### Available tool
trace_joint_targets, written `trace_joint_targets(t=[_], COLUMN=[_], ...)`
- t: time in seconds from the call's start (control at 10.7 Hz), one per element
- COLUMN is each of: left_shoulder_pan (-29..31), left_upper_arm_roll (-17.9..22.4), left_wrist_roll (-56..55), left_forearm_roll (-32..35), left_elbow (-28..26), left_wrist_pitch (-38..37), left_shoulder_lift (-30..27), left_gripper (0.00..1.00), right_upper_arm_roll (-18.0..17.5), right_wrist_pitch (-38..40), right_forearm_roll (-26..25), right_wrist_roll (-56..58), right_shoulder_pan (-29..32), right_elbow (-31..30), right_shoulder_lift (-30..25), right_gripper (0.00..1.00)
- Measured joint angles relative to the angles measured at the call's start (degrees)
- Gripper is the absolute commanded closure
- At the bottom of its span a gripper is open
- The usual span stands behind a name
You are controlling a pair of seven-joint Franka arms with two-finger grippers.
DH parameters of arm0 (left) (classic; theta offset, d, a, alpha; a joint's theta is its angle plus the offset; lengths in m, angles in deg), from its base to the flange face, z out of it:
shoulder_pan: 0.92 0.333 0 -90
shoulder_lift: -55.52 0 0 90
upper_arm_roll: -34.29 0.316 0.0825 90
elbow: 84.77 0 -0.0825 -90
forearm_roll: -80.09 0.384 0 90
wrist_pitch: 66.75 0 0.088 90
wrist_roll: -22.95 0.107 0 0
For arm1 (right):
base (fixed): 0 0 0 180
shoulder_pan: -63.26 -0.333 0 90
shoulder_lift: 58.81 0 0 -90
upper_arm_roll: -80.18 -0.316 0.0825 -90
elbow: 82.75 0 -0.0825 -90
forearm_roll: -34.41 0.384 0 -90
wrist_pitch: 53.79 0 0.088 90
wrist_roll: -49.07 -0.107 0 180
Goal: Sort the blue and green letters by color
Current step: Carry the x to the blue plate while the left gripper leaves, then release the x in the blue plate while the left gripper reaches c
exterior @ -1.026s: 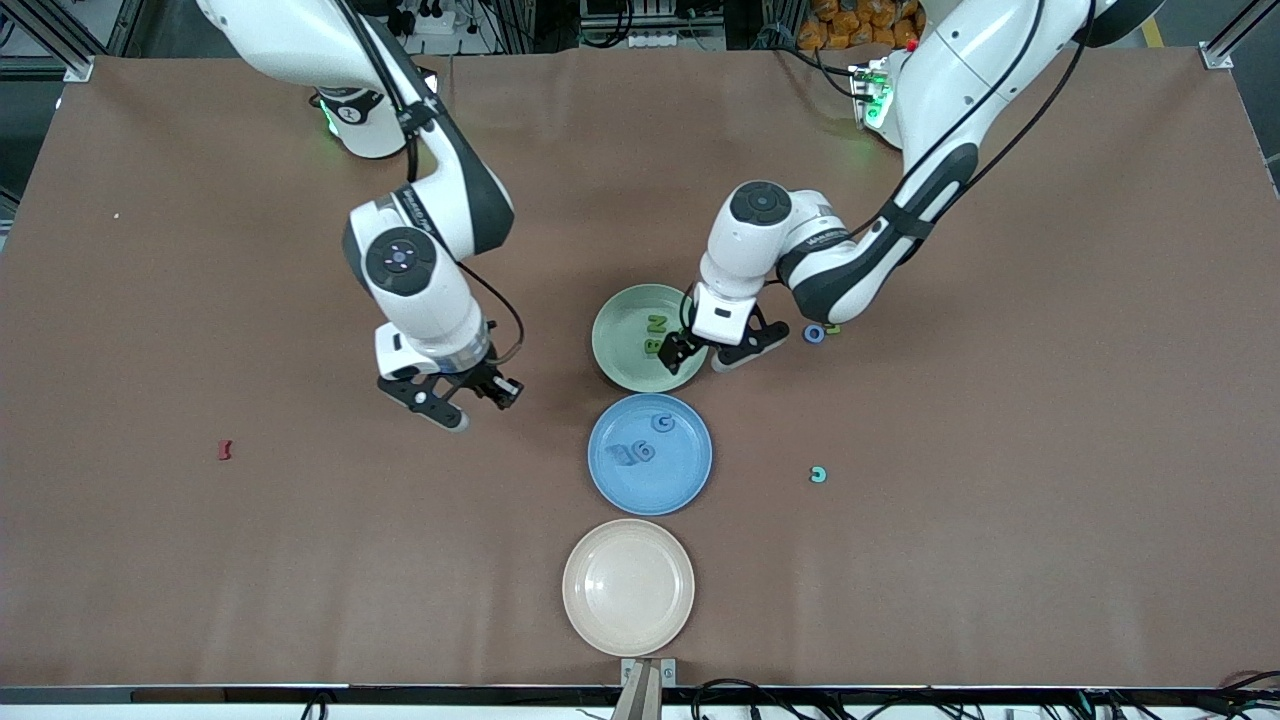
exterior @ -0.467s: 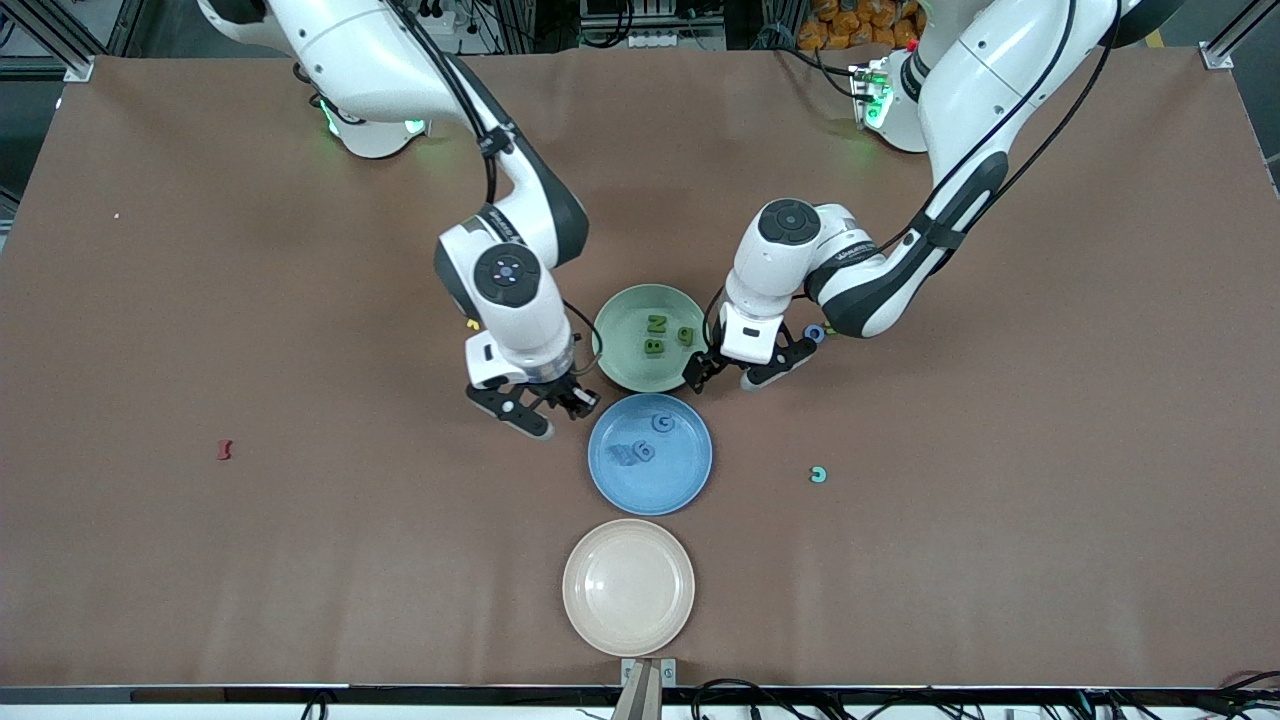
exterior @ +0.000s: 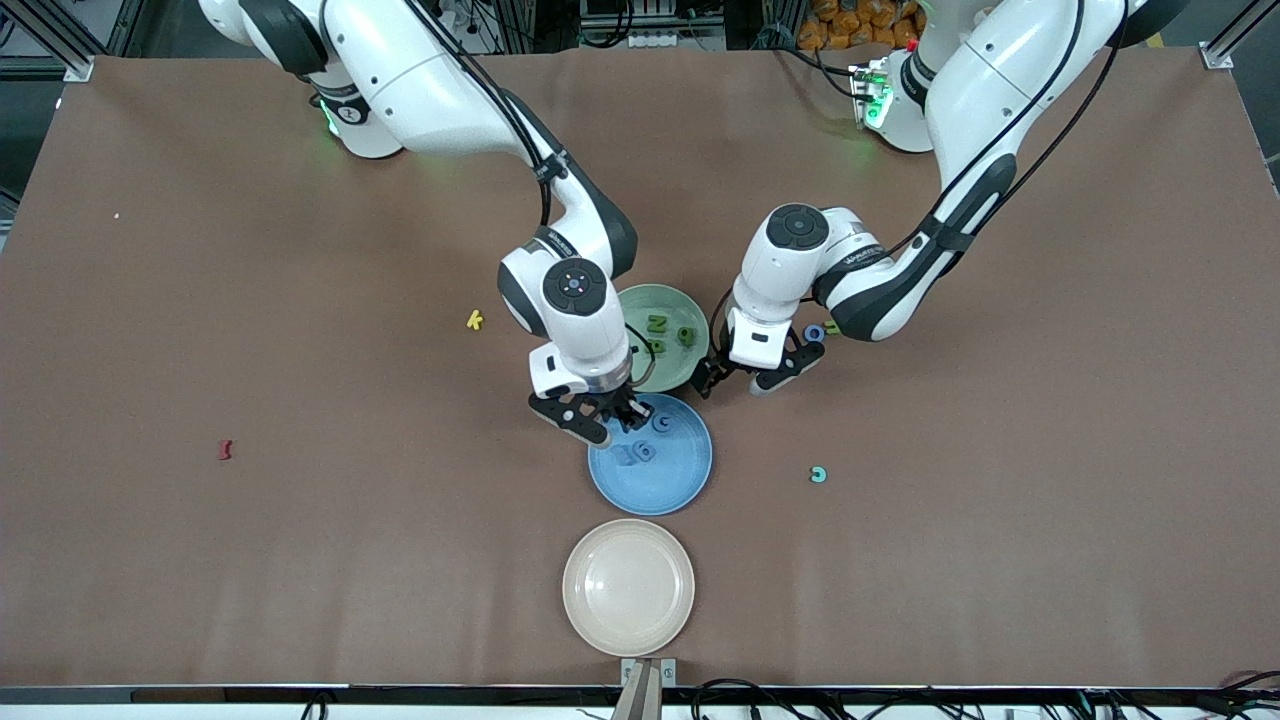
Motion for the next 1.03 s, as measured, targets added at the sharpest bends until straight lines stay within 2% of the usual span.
trace_joint_targets(t=[0.09,0.19,0.37,0.65,0.84,1.03], left_shoulder_pan=[0.1,0.3,0.5,0.8,1.7,2.2], left_upper_arm_roll=[0.0,0.0,0.0,0.0,0.0,0.0], left_wrist_roll=[0.0,0.0,0.0,0.0,0.0,0.0], left_forearm_roll=[0.0,0.0,0.0,0.0,0.0,0.0], left_elbow=[0.0,0.0,0.0,0.1,0.1,0.1], left_wrist_pitch=[0.0,0.0,0.0,0.0,0.0,0.0], left_shoulder_lift=[0.0,0.0,0.0,0.0,0.0,-0.1], left_gripper=[0.00,0.00,0.00,0.00,0.00,0.00], right_upper_arm_roll=[0.0,0.1,0.5,0.5,0.4,0.5], right_wrist_pitch=[-0.1,-0.7,-3.2,-2.8,1.8,8.0], right_forearm_roll=[0.0,0.0,-1.1,-6.0,-12.4,-14.3], right_wrist_roll=[-0.2,-0.2,-0.2,-0.2,0.4,9.7], right_shoulder_pan=[0.0,0.0,0.0,-0.1,-0.3,-0.4], right_elbow=[2.4,4.1,5.5,5.6,6.1,7.4], right_shoulder_lift=[1.4,2.4,3.3,3.5,3.5,3.1], right_gripper=[0.79,0.01,0.00,0.00,0.00,0.00])
